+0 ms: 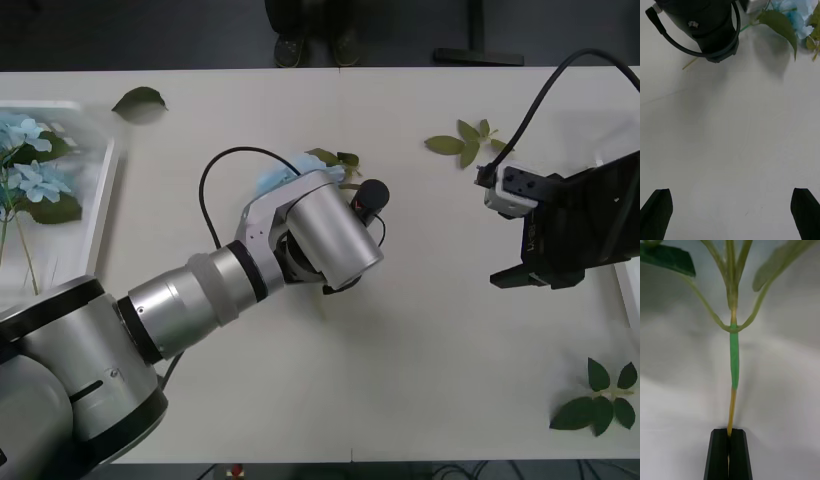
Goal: Place the red flowers into the right box and the blue flowers into the left box. If a person shows an open palm, hand one flower to the person first, then continue sorting.
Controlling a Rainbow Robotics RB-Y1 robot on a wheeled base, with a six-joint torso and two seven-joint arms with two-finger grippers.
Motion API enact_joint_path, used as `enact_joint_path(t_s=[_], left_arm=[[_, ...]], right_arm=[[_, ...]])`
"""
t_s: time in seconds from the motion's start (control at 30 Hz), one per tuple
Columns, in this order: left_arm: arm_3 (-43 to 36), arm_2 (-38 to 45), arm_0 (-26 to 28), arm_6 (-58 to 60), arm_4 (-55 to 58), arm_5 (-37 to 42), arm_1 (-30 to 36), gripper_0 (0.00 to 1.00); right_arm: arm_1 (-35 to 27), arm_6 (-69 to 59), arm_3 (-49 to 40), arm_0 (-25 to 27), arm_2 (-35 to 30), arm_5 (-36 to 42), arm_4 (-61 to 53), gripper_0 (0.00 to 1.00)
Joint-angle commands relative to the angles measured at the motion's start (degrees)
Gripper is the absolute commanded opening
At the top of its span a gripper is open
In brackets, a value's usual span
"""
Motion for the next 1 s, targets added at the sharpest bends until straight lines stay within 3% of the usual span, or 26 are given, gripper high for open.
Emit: enact_joint_path(t_s=[0.03, 0.1, 0.33, 0.47, 0.87, 1.0], left_arm=[[-4.7, 5.8, -2.5, -6.7, -2.5, 9.0, 0.2, 0.0], [-7.0, 7.2, -2.5, -8.1, -3.9, 13.0, 0.9, 0.0], [-15.4, 9.1, -2.4, -9.3, -5.7, 22.6, 8.4, 0.0], [-23.7, 9.1, -0.6, -11.2, -3.0, 26.4, 17.7, 0.0], [-45.8, 9.6, 6.3, -17.3, 0.5, 27.1, 44.7, 0.0], [-48.3, 9.7, 8.0, -17.7, 0.5, 27.0, 51.0, 0.0]], right_arm=[[0.0, 1.2, -1.3, -1.1, -0.9, 0.0, 0.0, 0.91], [0.0, 1.2, -1.3, -1.1, -0.9, 0.0, 0.0, 1.0], [0.0, 1.2, -1.3, -1.1, -0.9, 0.0, 0.0, 1.0], [0.0, 1.2, -1.3, -1.1, -0.9, 0.0, 0.0, 1.0], [0.0, 1.2, -1.3, -1.1, -0.9, 0.0, 0.0, 1.0], [0.0, 1.2, -1.3, -1.1, -0.9, 0.0, 0.0, 1.0]])
